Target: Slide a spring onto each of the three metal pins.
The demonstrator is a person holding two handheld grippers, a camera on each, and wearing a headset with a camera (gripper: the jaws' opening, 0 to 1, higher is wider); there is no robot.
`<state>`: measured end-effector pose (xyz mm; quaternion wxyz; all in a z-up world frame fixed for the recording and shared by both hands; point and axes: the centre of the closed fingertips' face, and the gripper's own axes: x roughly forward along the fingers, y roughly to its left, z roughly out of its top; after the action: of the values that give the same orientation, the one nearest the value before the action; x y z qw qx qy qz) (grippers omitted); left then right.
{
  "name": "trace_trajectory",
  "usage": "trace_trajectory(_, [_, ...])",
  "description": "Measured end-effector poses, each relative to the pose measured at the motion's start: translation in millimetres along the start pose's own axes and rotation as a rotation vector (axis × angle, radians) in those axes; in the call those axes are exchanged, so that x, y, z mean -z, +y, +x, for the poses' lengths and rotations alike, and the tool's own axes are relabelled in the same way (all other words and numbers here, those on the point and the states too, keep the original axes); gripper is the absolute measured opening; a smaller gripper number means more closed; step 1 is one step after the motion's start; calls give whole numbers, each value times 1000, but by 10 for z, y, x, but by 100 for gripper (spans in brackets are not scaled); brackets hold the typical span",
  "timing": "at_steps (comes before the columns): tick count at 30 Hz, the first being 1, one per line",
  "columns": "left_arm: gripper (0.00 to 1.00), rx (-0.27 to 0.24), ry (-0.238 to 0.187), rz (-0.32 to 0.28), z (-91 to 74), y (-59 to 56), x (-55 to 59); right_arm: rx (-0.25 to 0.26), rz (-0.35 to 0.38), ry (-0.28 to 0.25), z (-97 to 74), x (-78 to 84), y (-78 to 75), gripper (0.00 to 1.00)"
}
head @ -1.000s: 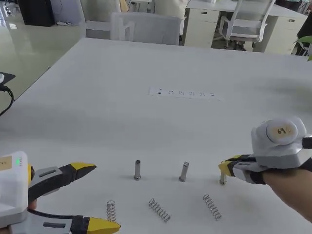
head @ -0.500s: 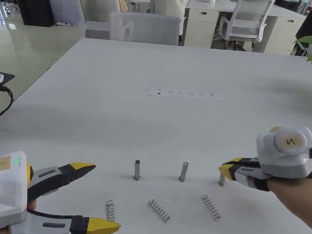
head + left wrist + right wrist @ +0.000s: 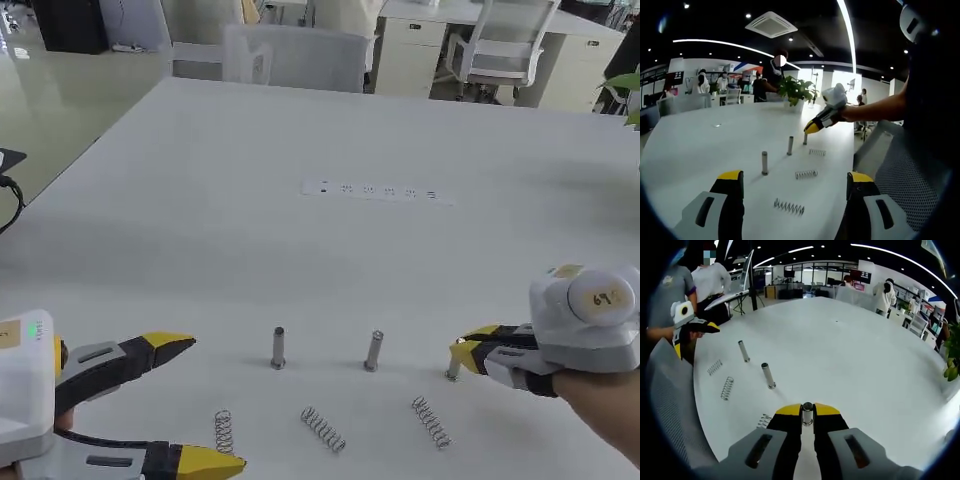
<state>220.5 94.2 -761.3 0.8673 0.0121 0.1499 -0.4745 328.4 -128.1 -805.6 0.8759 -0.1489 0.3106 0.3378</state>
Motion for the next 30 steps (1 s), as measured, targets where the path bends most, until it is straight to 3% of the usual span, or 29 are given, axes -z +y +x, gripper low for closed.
trace_trajectory(12, [82, 4, 5, 0, -1, -4, 15, -3, -6, 30, -8, 64, 11, 6])
trace_trajectory(30, [82, 10, 7, -1, 26, -18, 16, 10, 9, 16, -102, 92, -2, 13])
